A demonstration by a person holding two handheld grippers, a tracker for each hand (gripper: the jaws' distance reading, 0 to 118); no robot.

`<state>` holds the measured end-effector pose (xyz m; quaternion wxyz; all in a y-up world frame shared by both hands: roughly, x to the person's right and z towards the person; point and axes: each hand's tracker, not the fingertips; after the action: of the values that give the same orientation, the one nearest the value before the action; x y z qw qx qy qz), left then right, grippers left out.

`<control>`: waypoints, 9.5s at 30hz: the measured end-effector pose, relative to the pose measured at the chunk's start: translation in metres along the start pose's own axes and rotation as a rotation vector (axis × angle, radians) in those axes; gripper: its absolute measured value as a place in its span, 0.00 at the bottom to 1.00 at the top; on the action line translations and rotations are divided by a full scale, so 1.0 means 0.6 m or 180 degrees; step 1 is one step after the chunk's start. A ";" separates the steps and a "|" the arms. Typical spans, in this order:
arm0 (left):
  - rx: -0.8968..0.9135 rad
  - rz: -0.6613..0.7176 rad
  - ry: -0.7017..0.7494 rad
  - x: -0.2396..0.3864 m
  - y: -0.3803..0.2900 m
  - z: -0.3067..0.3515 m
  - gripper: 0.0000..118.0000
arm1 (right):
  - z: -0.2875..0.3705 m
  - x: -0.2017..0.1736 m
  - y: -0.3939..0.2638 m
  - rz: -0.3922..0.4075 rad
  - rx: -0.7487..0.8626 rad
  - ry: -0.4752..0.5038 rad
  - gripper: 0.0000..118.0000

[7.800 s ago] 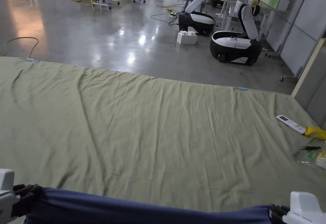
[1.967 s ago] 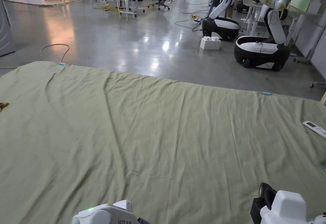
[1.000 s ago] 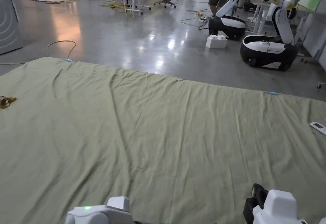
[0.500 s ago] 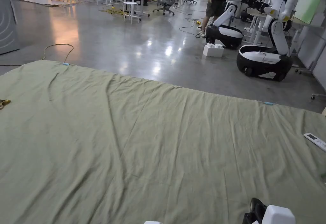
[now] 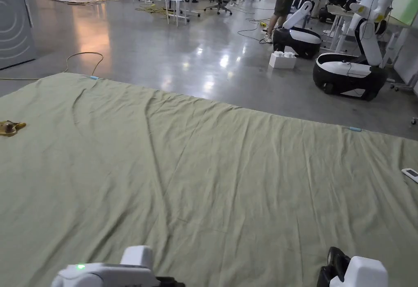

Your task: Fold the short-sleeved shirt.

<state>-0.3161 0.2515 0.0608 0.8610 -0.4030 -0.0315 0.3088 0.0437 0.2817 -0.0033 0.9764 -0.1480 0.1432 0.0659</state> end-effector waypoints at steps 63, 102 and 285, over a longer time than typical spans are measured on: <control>-0.0051 -0.0591 0.0522 0.081 0.043 0.130 0.10 | -0.011 0.000 -0.001 0.0013 0.0014 0.0091 0.01; -0.0745 -0.0405 -0.0017 0.192 -0.077 -0.145 0.10 | 0.016 0.042 -0.031 -0.0057 -0.0072 -0.0088 0.01; 0.2167 -0.1150 0.1127 0.054 0.068 0.051 0.16 | -0.033 -0.039 0.068 0.0085 0.0338 0.0016 0.01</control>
<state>-0.3198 0.3097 0.0458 0.9773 -0.1305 0.1505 0.0717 0.0091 0.3124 -0.0256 0.9815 -0.0942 0.1509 0.0708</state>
